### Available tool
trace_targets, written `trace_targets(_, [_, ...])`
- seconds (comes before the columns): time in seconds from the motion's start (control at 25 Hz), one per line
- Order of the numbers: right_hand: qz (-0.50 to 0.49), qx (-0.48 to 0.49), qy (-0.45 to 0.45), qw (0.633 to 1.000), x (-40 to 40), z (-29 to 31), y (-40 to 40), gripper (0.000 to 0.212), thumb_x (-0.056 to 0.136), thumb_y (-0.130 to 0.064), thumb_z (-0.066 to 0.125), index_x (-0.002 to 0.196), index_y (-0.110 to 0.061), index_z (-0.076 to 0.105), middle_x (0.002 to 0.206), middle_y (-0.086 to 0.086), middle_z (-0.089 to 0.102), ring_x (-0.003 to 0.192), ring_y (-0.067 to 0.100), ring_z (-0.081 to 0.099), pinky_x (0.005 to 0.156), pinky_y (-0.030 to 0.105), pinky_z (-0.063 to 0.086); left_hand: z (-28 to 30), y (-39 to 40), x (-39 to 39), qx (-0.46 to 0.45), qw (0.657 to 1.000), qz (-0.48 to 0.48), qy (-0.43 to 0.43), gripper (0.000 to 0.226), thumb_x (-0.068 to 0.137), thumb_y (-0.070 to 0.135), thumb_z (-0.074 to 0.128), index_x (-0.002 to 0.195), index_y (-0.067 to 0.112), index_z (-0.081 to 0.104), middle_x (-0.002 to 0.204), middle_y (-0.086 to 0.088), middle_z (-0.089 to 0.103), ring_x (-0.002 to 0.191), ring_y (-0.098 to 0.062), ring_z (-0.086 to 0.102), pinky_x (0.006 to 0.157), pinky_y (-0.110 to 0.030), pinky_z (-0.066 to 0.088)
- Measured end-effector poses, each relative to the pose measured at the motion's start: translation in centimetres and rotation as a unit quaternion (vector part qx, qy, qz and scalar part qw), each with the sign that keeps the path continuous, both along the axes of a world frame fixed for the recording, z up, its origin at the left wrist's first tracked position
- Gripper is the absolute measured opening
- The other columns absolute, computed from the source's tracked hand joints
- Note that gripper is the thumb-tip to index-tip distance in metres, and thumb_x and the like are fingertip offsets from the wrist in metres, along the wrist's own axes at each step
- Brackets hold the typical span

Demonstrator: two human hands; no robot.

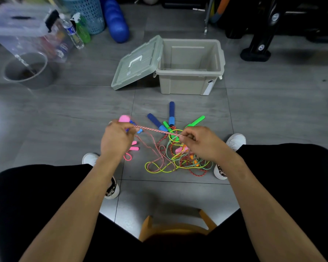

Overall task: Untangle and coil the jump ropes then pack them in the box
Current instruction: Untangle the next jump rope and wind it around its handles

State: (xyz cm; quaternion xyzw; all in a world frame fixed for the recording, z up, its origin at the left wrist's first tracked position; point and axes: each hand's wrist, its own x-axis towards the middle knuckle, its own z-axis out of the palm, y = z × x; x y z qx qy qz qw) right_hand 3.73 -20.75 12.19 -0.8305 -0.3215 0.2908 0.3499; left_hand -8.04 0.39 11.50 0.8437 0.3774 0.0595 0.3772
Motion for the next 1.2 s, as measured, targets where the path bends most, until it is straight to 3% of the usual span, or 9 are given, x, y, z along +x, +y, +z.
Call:
trace_targets(0.12, [0.007,0.013,-0.028,1.000,0.1,0.3,0.0,0.016,0.095,-0.025,0.054,0.091,-0.015,0.066,0.075,0.006,0.065,0.063,0.016,0.060,0.055,0.024,0.046,-1.2,-0.5,-0.5,0.018,0.993,-0.062,0.104,0.015,0.088,0.014,0.065,0.079,0.025,0.071,0.093,-0.001,0.064,0.067,-0.004,0.064,0.060,-0.014,0.045])
trace_targets(0.2, [0.018,0.031,-0.042,0.998,-0.1,0.3,0.3,0.016,0.095,-0.025,0.055,0.092,-0.013,0.067,0.074,0.006,0.064,0.067,0.022,0.059,0.060,0.028,0.045,-1.1,-1.7,-0.1,0.010,0.988,-0.138,0.068,0.021,0.078,0.022,0.076,0.098,0.029,0.075,0.108,-0.004,0.059,0.090,-0.017,0.060,0.079,-0.021,0.044])
trace_targets(0.4, [0.035,0.076,-0.041,0.996,-0.9,-0.4,1.1,0.015,0.094,-0.025,0.056,0.089,-0.015,0.066,0.067,0.005,0.061,0.060,0.022,0.055,0.055,0.032,0.043,-0.1,-4.2,0.7,0.051,0.966,-0.235,-0.100,0.011,0.080,0.030,0.076,0.090,0.026,0.078,0.086,-0.001,0.053,0.071,-0.016,0.049,0.064,-0.025,0.037])
trace_targets(0.52, [0.024,0.037,-0.072,0.996,-0.3,-1.2,0.4,0.017,0.094,-0.025,0.055,0.086,-0.012,0.062,0.060,-0.006,0.053,0.053,0.009,0.048,0.051,0.028,0.036,0.9,-3.0,0.8,-0.053,0.981,-0.096,-0.163,0.006,0.085,0.028,0.071,0.085,0.031,0.077,0.097,0.018,0.052,0.068,-0.018,0.062,0.062,-0.032,0.053])
trace_targets(0.64, [0.007,0.004,-0.075,0.997,0.1,-1.9,-0.2,0.019,0.097,-0.025,0.050,0.086,-0.012,0.060,0.068,-0.002,0.060,0.055,0.004,0.053,0.055,0.029,0.040,2.6,-1.2,0.7,-0.100,0.969,0.041,-0.222,0.009,0.088,0.023,0.069,0.082,0.029,0.072,0.101,-0.001,0.058,0.060,0.000,0.062,0.053,-0.025,0.054])
trace_targets(0.76, [0.002,0.040,-0.061,0.997,-0.1,-1.5,0.2,0.021,0.097,-0.027,0.049,0.081,-0.018,0.057,0.070,0.007,0.062,0.054,0.012,0.049,0.053,0.028,0.039,1.9,-0.3,-0.1,-0.141,0.983,0.057,-0.106,0.013,0.090,0.012,0.065,0.080,0.018,0.069,0.082,-0.015,0.065,0.050,-0.003,0.063,0.048,-0.017,0.051])
trace_targets(0.92, [0.020,0.096,-0.056,0.994,-0.7,-0.1,0.9,0.020,0.098,-0.026,0.049,0.094,-0.016,0.066,0.062,-0.002,0.053,0.055,0.006,0.045,0.050,0.015,0.034,-0.9,-0.9,-0.6,-0.060,0.990,-0.052,0.116,0.020,0.080,0.025,0.073,0.100,0.027,0.074,0.108,-0.004,0.065,0.089,-0.022,0.066,0.082,-0.028,0.051])
trace_targets(1.04, [0.064,0.108,-0.065,0.990,-1.0,0.1,1.2,0.019,0.097,-0.023,0.050,0.096,-0.016,0.067,0.061,-0.007,0.053,0.055,0.009,0.046,0.051,0.023,0.038,-0.3,-3.0,0.0,-0.046,0.986,-0.163,-0.010,0.032,0.075,0.029,0.080,0.106,0.029,0.073,0.104,-0.003,0.057,0.089,-0.019,0.059,0.080,-0.029,0.048])
trace_targets(1.2, [0.042,0.118,-0.052,0.991,-1.0,0.5,0.9,0.017,0.096,-0.022,0.052,0.094,-0.014,0.067,0.062,0.001,0.056,0.053,0.009,0.046,0.050,0.021,0.036,0.2,-4.1,0.4,0.044,0.969,-0.183,-0.157,0.009,0.080,0.030,0.075,0.088,0.028,0.077,0.093,0.011,0.051,0.073,-0.015,0.054,0.067,-0.025,0.043])
